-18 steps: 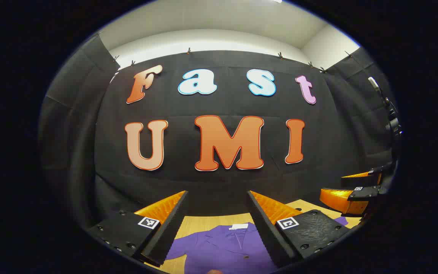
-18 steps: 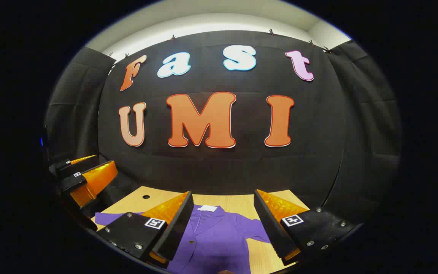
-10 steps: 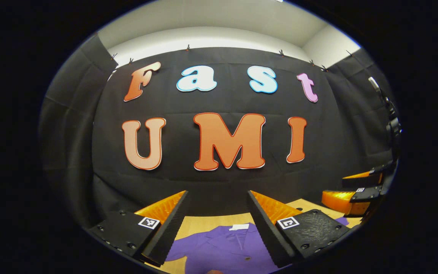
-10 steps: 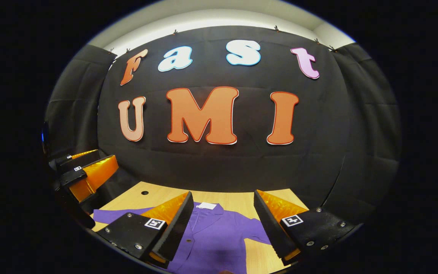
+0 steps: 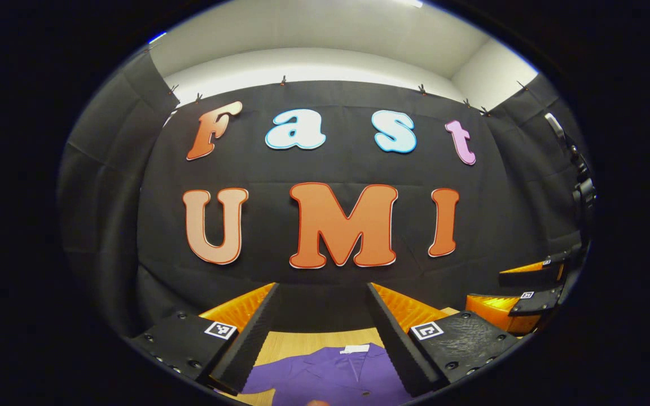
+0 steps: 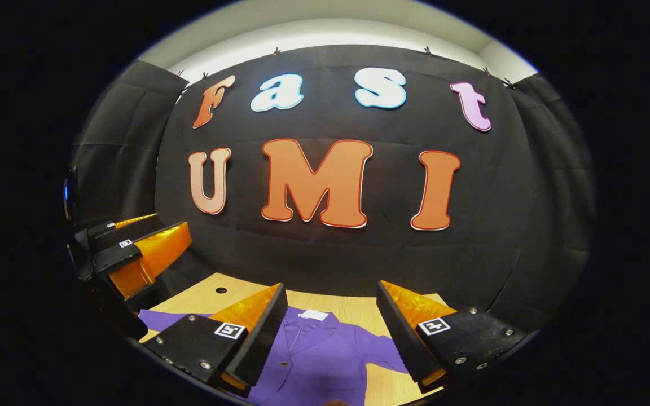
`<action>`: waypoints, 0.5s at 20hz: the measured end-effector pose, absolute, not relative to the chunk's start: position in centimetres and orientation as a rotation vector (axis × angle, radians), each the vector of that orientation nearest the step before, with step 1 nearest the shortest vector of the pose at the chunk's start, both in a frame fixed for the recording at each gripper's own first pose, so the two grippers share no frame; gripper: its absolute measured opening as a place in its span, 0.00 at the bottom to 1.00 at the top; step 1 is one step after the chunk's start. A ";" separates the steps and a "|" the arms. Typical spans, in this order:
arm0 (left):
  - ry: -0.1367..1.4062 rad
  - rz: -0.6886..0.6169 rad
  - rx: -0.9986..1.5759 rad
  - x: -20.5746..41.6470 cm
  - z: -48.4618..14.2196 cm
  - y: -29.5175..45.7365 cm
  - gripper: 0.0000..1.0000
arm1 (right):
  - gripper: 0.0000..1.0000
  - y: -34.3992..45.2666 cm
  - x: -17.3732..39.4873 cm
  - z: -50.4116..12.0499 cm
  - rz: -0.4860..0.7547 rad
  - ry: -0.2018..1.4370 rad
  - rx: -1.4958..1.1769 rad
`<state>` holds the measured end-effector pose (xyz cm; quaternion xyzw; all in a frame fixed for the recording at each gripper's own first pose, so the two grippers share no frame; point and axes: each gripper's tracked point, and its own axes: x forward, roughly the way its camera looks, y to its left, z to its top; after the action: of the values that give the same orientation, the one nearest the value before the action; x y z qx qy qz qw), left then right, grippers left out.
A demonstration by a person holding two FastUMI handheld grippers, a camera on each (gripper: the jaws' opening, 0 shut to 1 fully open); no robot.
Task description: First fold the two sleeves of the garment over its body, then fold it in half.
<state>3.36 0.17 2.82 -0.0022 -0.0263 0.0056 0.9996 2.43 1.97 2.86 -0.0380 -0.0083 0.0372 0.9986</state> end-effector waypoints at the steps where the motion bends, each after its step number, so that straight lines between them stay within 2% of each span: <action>1: -0.051 0.003 0.003 3.3 2.7 -0.3 0.94 | 0.95 1.2 2.5 2.9 0.060 -0.024 -0.085; 6: -0.067 -0.019 0.004 2.7 2.7 -2.0 0.94 | 0.95 -3.2 2.4 1.9 -0.029 -0.020 -0.106; 10: -0.113 0.004 0.046 1.9 3.4 -2.1 0.96 | 0.95 -7.0 2.6 -0.8 -0.104 0.045 -0.081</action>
<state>1.91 -2.07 3.40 0.0227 -0.0564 0.0019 0.9981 2.56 -6.97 -0.76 -0.0406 0.0226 -0.0517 0.9976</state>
